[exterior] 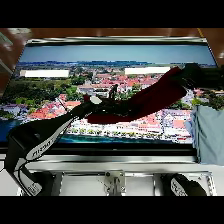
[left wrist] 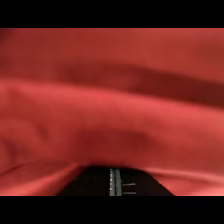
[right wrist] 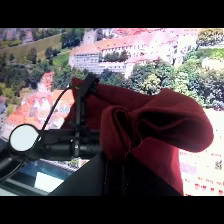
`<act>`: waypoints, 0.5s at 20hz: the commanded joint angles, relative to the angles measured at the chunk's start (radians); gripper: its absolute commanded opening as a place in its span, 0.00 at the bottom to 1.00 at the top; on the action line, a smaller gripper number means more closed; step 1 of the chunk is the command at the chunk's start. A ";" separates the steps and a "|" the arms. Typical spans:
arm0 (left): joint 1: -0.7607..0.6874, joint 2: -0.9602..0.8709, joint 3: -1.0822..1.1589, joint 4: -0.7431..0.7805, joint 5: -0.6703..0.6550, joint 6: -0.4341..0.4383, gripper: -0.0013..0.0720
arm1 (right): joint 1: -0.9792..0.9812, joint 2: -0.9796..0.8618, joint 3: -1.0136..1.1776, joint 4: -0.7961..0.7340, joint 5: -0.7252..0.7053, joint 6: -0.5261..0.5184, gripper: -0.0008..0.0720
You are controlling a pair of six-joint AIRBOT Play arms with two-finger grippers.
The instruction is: Fold the shirts.
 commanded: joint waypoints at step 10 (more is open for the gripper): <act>0.669 0.594 0.003 0.706 -0.275 -0.094 0.07 | 0.398 -0.235 0.000 -0.004 -0.362 -0.016 0.10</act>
